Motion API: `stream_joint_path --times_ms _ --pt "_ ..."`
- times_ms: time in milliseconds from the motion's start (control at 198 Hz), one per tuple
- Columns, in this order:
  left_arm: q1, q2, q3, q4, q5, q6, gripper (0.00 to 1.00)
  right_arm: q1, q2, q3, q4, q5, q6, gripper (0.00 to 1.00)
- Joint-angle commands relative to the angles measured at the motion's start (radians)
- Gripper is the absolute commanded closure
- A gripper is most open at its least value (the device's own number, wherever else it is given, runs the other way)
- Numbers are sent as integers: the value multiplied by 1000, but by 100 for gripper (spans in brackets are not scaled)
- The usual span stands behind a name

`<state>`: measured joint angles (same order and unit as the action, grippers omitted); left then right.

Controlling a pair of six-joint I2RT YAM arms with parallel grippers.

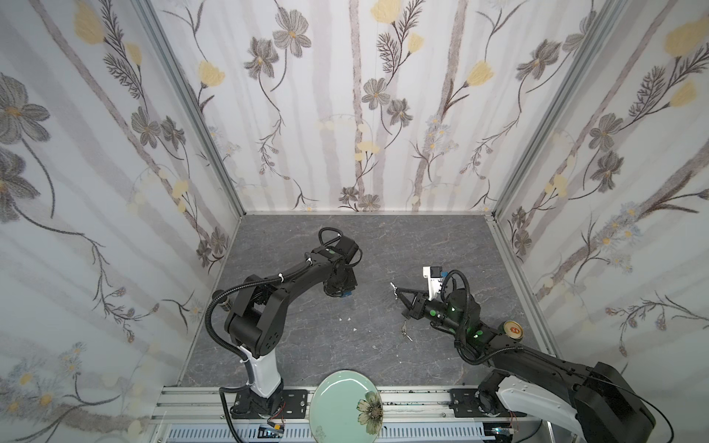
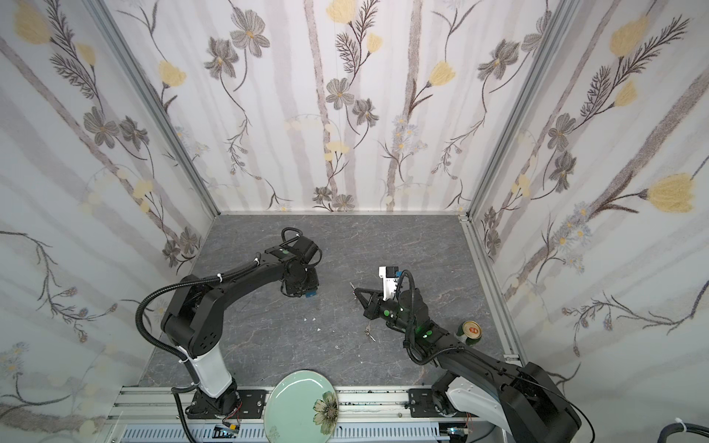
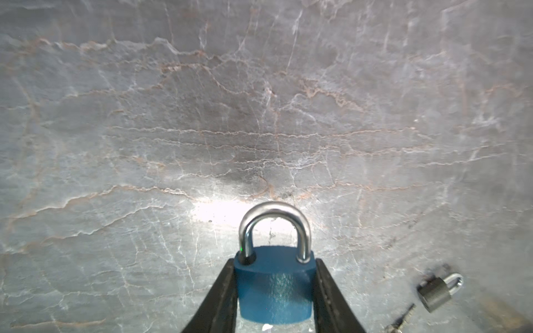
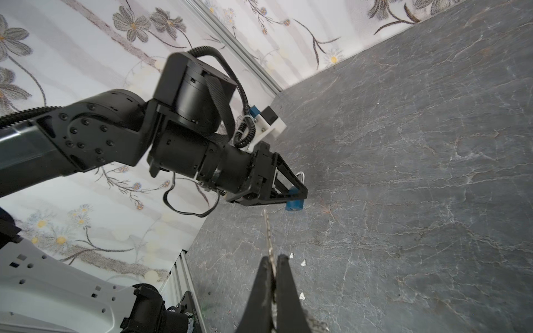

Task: Unlock with the key
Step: 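Lift the blue padlock with the left gripper while the right gripper approaches, then align the key tip in the right gripper with the padlock keyhole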

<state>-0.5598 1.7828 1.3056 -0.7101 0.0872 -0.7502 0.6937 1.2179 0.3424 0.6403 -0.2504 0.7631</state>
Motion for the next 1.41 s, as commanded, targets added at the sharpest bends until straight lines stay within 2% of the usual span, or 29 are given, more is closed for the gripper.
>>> stream_joint_path --times_ms 0,343,383,620,1407 --pt "3 -52 11 19 19 -53 68 27 30 10 77 45 -19 100" --pt "2 -169 15 48 54 -138 68 128 266 76 273 91 22 100" --pt "2 -175 13 54 57 -153 68 165 301 87 307 91 30 100" --pt "1 -215 1 87 75 -210 68 195 449 154 395 110 59 100" --pt "-5 -259 -38 137 117 -264 68 190 549 213 421 155 98 100"
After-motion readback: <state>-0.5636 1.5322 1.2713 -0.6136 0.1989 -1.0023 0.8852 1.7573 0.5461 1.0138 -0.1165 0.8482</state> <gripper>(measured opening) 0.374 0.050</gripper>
